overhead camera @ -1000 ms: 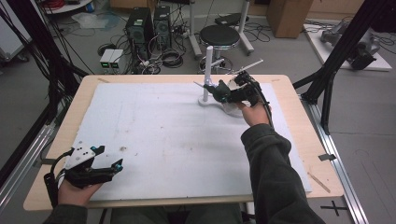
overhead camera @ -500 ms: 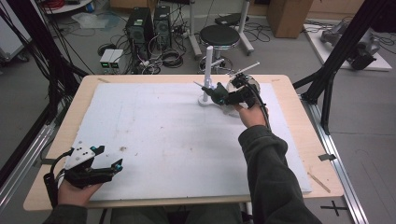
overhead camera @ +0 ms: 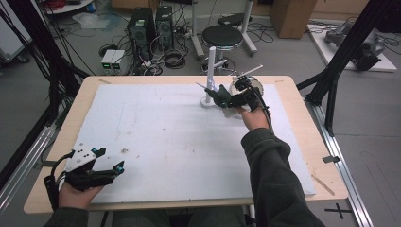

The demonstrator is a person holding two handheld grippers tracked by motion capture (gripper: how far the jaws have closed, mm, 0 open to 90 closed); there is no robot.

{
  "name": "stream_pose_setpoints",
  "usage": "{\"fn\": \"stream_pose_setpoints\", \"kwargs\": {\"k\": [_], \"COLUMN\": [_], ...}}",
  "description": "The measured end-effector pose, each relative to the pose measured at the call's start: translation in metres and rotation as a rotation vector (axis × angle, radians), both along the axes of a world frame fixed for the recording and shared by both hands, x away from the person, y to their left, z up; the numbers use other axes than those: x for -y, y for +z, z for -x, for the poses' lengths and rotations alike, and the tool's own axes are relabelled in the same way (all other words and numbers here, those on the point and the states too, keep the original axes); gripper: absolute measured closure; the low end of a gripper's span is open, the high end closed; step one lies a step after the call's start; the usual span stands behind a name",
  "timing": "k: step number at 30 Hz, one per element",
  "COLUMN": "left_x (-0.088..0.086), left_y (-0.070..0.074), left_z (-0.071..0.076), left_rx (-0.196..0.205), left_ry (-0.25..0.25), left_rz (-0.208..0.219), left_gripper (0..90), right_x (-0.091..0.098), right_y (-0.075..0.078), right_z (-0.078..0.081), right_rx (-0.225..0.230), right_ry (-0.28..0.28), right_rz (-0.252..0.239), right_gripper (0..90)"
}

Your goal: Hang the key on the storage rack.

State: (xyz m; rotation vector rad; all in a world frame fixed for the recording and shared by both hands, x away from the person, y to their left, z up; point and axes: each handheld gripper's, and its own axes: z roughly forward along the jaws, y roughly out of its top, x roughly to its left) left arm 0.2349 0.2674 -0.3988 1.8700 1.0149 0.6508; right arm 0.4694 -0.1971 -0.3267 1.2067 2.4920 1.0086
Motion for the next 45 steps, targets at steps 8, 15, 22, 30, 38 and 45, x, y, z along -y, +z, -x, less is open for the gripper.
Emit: {"fn": "stream_pose_setpoints", "kwargs": {"k": [8,15,22,30,38,45], "left_x": [0.000,-0.001,-0.001,0.000,-0.001,-0.002], "left_y": [0.000,0.000,0.000,-0.001,-0.001,-0.001], "left_z": [0.000,-0.002,-0.002,-0.003,-0.002,-0.002], "left_rx": [0.002,-0.001,-0.002,-0.005,-0.007,-0.005], "left_ry": [0.000,0.002,0.010,0.006,0.011,0.007], "left_rz": [-0.002,-0.001,0.006,-0.001,0.004,0.005], "left_gripper": [19.6,19.6,19.6,19.6,19.6,19.6], "right_x": [0.000,-0.001,0.000,0.002,0.004,0.004], "right_y": [0.001,0.001,0.003,0.002,-0.005,-0.005], "right_z": [-0.001,0.001,0.001,0.002,0.005,0.010], "right_rx": [0.008,0.012,0.019,0.028,0.011,0.021], "right_ry": [-0.004,0.010,0.013,0.023,0.026,0.027], "right_rz": [-0.023,-0.034,-0.048,-0.077,-0.088,-0.099], "right_gripper": [43.4,41.5,40.8,38.8,37.1,36.4]}}
